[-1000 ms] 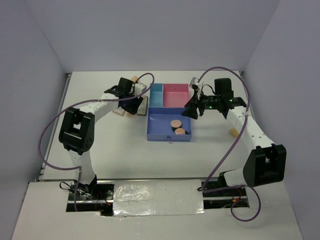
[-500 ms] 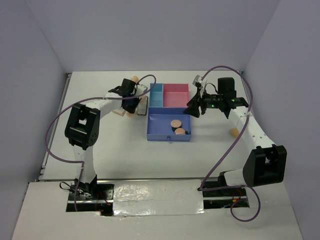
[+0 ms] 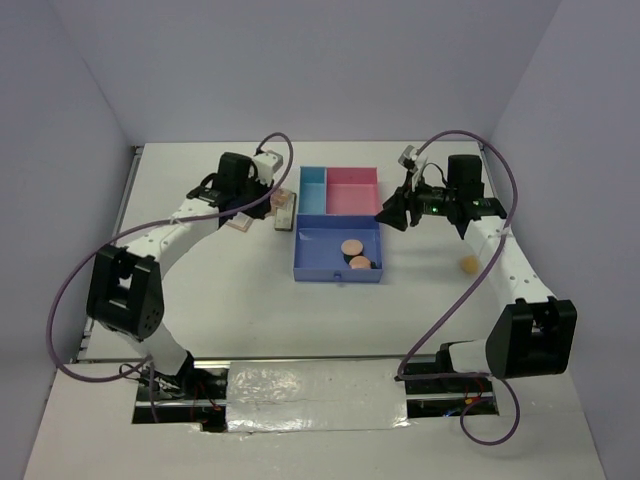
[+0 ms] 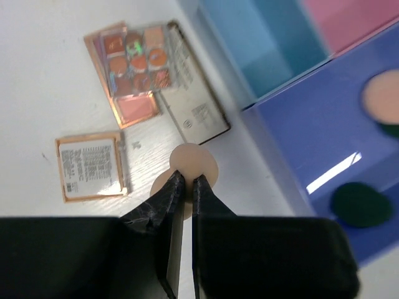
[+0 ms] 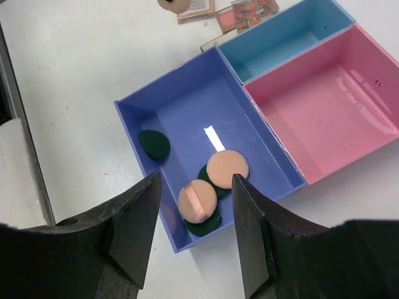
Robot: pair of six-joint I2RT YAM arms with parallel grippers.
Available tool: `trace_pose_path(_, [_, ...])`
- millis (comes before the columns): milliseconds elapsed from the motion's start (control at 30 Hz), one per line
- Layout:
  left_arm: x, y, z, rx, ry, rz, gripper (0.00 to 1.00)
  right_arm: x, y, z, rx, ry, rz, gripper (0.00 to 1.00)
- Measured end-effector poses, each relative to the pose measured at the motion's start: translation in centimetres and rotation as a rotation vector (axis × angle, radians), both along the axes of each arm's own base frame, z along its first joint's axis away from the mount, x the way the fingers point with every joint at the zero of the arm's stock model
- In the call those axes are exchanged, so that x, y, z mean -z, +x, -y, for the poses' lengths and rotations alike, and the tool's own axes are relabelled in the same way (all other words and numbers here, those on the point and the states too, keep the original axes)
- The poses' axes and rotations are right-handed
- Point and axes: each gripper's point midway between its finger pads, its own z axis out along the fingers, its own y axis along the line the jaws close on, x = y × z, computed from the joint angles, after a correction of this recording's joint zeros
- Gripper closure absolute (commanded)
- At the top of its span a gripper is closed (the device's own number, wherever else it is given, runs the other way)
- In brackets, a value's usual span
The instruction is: Organize the makeup
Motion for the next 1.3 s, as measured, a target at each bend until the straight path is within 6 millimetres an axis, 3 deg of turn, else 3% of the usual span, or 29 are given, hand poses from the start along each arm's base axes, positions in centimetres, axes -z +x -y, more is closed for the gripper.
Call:
trace_pose_path(100, [-3.4,0.0,1.4,0.010,-0.116,0.066,1.00,-0.2,0.4,0.4,0.024,0.008,-0.005,0.44])
trace_pose_path(200, [-5.4,0.5,3.2,0.021,-0.235,0.098,1.00,-0.3,0.7,0.7,0.050,0.013,-0.014,0.45])
trace_pose_path(333, [-6.5,1.6,5.7,0.037,-0.385,0.085,1.00,-0.4,1.2,1.3,0.097,0.019,-0.030,0.45])
trace_pose_path(567, [-7.9,6.7,10.1,0.030,-0.605,0.091,1.00,-1.2,2.2,3.2,0.187,0.036,-0.025,0.44])
trace_pose_path(767, [-6.6,9.9,14.6,0.043,-0.726,0.031,0.98,-2.1,2.3,4.3,0.230,0.047,-0.002,0.44])
trace_pose_path(900, [-5.2,10.4,17.9,0.067,-0.781,-0.023,0.93,-2.1,2.4,4.6,0.243,0.053,-0.003,0.42])
trace_pose_path(1000, [-3.6,10.2,19.6,0.059,-0.811,-0.075,0.85,-2.1,2.6,5.0,0.260,0.052,-0.002,0.41])
trace_pose_path(1100, [-2.0,10.1,20.5,0.041,-0.822,-0.122,0.68,-2.0,2.9,5.4,0.277,0.051,0.000,0.40])
trace_pose_path(1133, [-1.5,10.2,20.7,0.035,-0.822,-0.134,0.57,-1.9,2.9,5.5,0.283,0.050,-0.003,0.39])
trace_pose_path(1167, [-1.0,10.3,20.8,0.025,-0.822,-0.148,0.52,-1.7,2.9,5.6,0.289,0.048,-0.007,0.39])
trace_pose_path(1300, [0.1,10.3,21.1,-0.002,-0.803,-0.176,0.42,-1.5,3.1,6.0,0.311,0.040,-0.009,0.38])
